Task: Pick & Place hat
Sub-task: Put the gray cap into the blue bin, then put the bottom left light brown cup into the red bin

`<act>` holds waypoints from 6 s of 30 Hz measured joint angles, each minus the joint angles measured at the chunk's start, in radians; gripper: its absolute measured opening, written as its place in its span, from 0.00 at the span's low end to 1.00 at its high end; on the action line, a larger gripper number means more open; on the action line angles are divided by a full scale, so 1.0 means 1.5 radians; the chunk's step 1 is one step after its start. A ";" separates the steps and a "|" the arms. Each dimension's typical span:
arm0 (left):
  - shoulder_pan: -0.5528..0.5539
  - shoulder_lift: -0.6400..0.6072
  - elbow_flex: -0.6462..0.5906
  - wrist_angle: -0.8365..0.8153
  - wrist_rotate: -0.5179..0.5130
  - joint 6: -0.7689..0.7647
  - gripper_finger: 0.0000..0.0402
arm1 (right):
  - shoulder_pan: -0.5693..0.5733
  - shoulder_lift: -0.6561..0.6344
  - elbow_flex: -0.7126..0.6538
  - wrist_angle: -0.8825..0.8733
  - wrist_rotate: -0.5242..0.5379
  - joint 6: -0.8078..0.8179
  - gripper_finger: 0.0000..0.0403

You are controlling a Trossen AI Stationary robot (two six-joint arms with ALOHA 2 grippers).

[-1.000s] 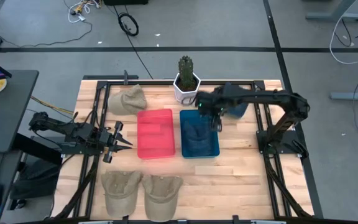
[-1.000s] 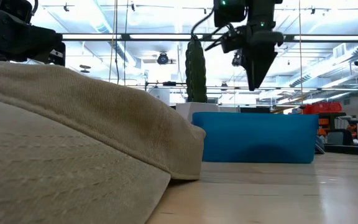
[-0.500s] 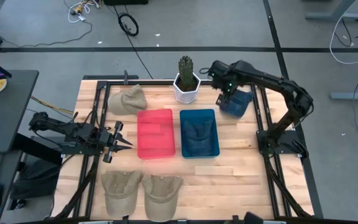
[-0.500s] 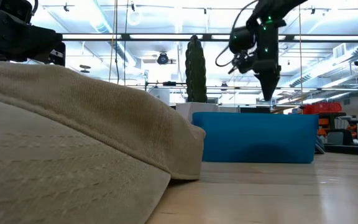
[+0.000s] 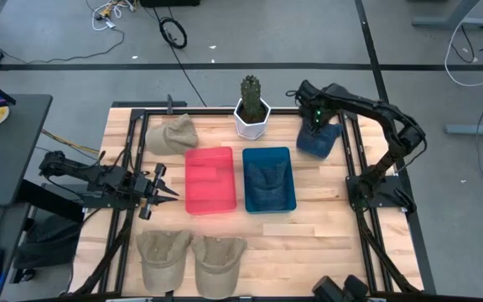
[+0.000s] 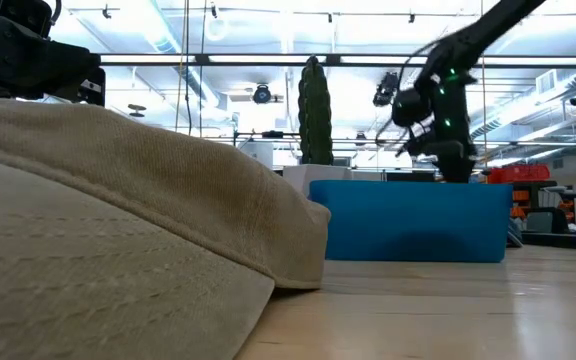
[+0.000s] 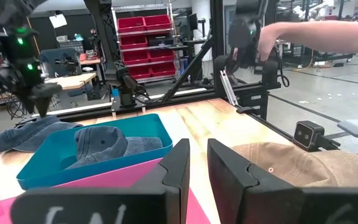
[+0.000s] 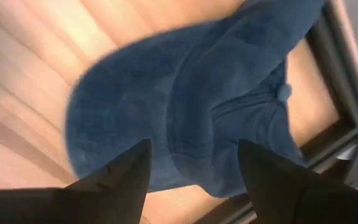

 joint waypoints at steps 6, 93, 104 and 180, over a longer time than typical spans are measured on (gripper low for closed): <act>0.000 0.000 0.000 0.000 0.000 0.000 0.15 | -0.032 0.000 -0.085 0.083 0.035 -0.022 0.60; 0.000 0.000 0.000 0.000 0.000 0.000 0.15 | 0.493 0.229 0.186 0.056 -0.063 0.116 0.00; 0.000 0.000 0.000 0.000 0.000 0.000 0.15 | 0.491 0.210 0.182 0.067 -0.070 0.124 0.08; 0.000 0.000 0.000 0.000 0.000 0.000 0.15 | 0.552 -0.792 -0.644 1.049 -0.189 0.068 0.38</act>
